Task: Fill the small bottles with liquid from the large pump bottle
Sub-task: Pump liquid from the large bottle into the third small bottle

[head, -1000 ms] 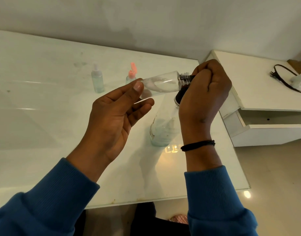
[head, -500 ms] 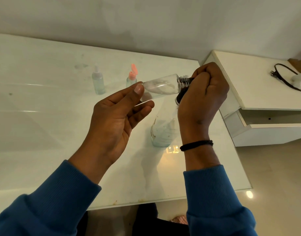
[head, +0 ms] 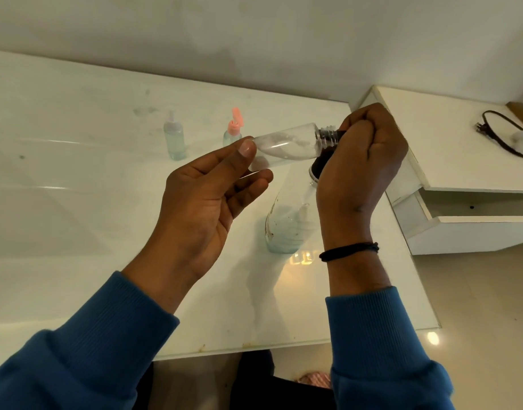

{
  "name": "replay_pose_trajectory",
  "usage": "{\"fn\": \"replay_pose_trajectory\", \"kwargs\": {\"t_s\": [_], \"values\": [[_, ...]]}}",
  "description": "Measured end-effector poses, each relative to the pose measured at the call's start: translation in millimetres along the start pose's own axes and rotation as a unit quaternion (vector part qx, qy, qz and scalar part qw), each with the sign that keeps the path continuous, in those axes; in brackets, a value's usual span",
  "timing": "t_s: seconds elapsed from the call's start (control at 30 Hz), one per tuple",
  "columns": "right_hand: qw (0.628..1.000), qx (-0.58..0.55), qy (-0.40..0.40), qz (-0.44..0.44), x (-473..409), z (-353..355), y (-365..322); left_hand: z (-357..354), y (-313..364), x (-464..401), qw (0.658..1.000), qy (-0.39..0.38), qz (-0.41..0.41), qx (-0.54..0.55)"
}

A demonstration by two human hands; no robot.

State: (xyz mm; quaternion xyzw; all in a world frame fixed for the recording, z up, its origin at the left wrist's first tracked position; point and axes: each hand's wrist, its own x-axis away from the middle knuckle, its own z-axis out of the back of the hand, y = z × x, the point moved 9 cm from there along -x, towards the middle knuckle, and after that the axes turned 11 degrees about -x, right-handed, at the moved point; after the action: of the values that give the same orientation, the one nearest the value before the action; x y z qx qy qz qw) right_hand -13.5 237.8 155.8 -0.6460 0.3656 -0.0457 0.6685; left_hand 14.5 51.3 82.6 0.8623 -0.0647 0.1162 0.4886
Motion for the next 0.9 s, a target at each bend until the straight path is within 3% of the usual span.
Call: {"fn": "replay_pose_trajectory", "kwargs": {"t_s": [0.9], "values": [[0.999,0.037,-0.007,0.024,-2.4,1.3,-3.3,1.7,2.3,1.4,1.000,-0.003,-0.004,0.004]]}}
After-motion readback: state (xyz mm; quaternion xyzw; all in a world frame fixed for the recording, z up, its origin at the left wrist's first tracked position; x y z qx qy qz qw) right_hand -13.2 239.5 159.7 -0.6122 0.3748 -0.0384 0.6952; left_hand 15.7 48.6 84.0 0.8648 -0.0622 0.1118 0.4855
